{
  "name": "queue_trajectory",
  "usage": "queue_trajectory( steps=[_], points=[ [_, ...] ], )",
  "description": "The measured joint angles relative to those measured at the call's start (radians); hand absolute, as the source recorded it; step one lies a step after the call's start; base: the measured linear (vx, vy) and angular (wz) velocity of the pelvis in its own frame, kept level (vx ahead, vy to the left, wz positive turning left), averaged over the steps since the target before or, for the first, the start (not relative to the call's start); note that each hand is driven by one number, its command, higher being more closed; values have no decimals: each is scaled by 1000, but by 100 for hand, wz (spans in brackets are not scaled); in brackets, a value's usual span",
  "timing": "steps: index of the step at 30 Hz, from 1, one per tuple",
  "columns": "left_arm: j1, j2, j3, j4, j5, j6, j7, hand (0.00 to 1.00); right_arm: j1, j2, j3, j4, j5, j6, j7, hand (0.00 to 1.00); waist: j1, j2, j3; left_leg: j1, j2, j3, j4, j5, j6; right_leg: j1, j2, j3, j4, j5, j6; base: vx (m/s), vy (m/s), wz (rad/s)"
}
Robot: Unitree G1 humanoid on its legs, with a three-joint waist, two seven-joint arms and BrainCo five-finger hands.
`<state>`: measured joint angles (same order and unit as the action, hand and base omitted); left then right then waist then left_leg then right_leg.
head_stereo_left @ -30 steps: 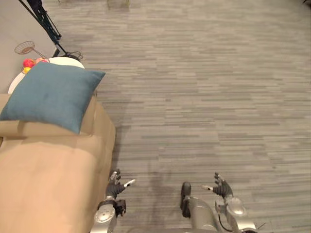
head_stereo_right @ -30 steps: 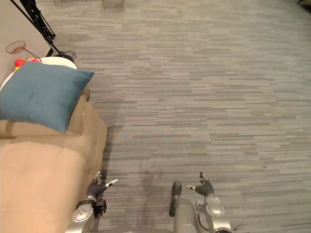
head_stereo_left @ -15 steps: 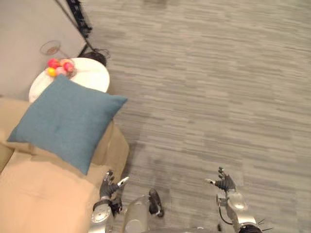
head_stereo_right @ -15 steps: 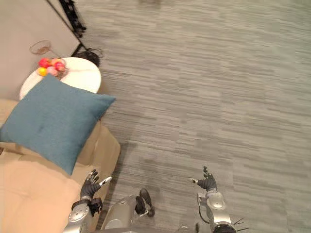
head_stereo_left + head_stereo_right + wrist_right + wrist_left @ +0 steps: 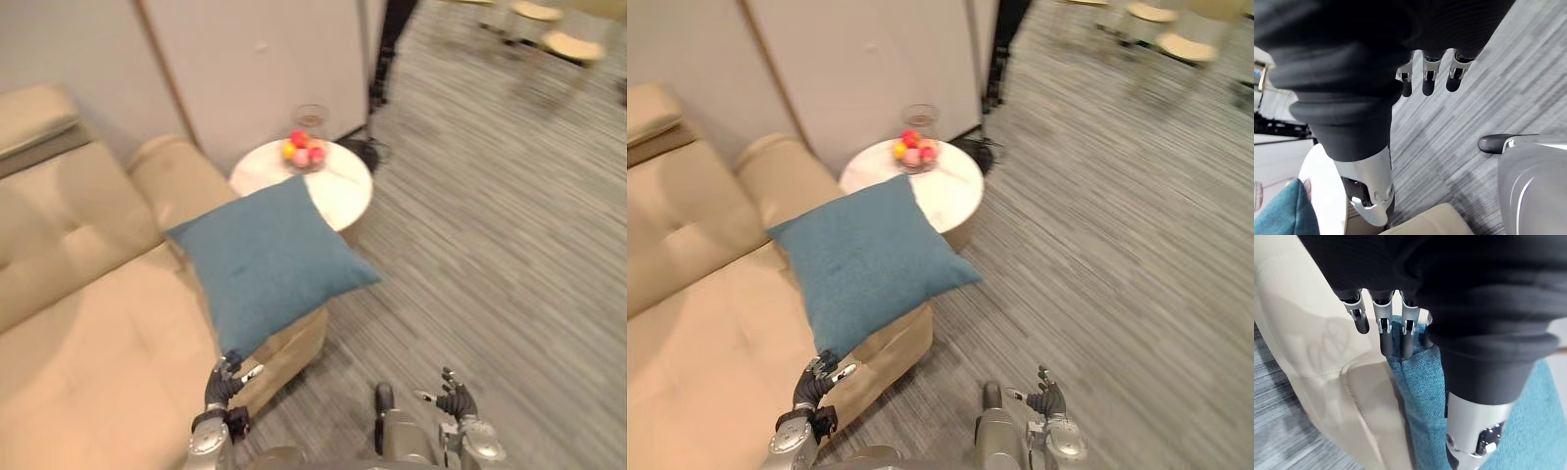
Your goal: Pick up cushions and gather them together orderly.
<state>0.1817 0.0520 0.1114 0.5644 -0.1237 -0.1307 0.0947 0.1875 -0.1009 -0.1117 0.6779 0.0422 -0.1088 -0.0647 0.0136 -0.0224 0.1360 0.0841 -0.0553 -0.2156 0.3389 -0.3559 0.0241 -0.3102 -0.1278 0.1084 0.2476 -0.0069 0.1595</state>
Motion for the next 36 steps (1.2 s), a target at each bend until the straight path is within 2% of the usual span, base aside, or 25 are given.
queue_trajectory(
  steps=[1,2,3,5,6,7,9,11,15,18,21,25,30,33,36],
  points=[
    [-5,-13,-12,0,0,1,0,0,8,-5,-12,-8,6,0,0,0,6,19,-2,1,35,-40,15,-14,-19,-3,6,-54,81,6,-25,346,-430,159],
    [-2,-18,-20,-4,0,-1,0,0,8,-5,-18,-28,7,1,0,0,14,36,-9,-5,65,-41,22,-9,-29,-2,12,-98,103,-23,-44,377,-455,161],
    [-2,-19,-21,-4,0,-3,-1,0,-10,-6,-23,-51,7,-2,1,0,15,46,-9,-10,110,-13,6,16,-71,7,17,-160,129,-45,-74,294,-352,106],
    [-8,-20,-21,-4,0,-3,-1,0,-19,5,-38,-66,8,-6,0,0,9,47,-9,-32,159,67,13,54,-120,39,18,-227,123,-62,-101,250,-316,89],
    [-8,-21,-21,-4,0,-3,-1,0,-20,6,-40,-66,9,-6,0,0,6,47,-9,-38,167,87,18,61,-120,48,18,-238,118,-64,-104,176,-269,103],
    [-15,-22,-25,-4,-1,-3,-1,0,-21,13,-57,-61,30,-7,-1,0,1,44,-8,-50,210,225,32,97,-128,101,16,-293,77,-67,-111,109,-231,95],
    [-26,-22,-35,-2,-1,-4,-2,0,-22,12,-87,-51,44,-8,-4,0,-2,37,-7,-55,252,423,-5,118,-115,150,7,-356,13,-58,-122,60,-177,98],
    [-45,-17,-40,-1,-1,-5,-2,0,-26,-9,-114,-39,48,-9,-18,0,-5,54,-20,-54,248,535,-87,166,-127,161,0,-399,-28,-36,-112,8,-35,82],
    [-45,41,-37,7,0,-5,-1,0,-45,-13,-128,-35,49,-8,-23,0,1,37,-17,-70,220,529,-134,206,-125,185,5,-415,-146,41,-112,-40,17,28],
    [-19,63,-17,11,0,-5,0,0,-48,-13,-189,-38,49,-9,-27,0,1,32,-20,-44,201,551,-183,235,-123,222,4,-398,-220,88,-111,-79,25,-8],
    [-7,83,28,6,-2,-5,-3,0,-56,-27,-227,-84,74,-10,-34,0,-3,31,-20,-36,194,578,-238,243,-121,216,21,-374,-282,137,-117,-124,-11,-23],
    [-13,110,71,5,-21,-5,-2,0,-70,-62,-232,-119,83,-11,-41,0,-10,26,-20,-42,193,581,-273,246,-121,212,26,-360,-334,169,-124,-121,-25,-14],
    [-120,188,91,7,-24,-5,4,0,-196,-143,-176,-126,84,-12,-44,0,-28,25,-1,-119,186,585,-278,256,-139,134,22,-346,-346,182,-124,-103,-39,-2],
    [-270,219,66,27,-24,-11,21,0,-341,-194,-97,-115,88,-12,-47,0,-28,32,39,-180,176,580,-288,291,-129,68,17,-334,-346,217,-124,-54,-31,1],
    [-406,252,26,39,-44,-12,32,0,-511,-217,-24,-54,110,-12,-52,0,-27,34,83,-228,175,577,-285,322,-123,10,18,-329,-343,248,-147,-10,-8,0]
  ],
)
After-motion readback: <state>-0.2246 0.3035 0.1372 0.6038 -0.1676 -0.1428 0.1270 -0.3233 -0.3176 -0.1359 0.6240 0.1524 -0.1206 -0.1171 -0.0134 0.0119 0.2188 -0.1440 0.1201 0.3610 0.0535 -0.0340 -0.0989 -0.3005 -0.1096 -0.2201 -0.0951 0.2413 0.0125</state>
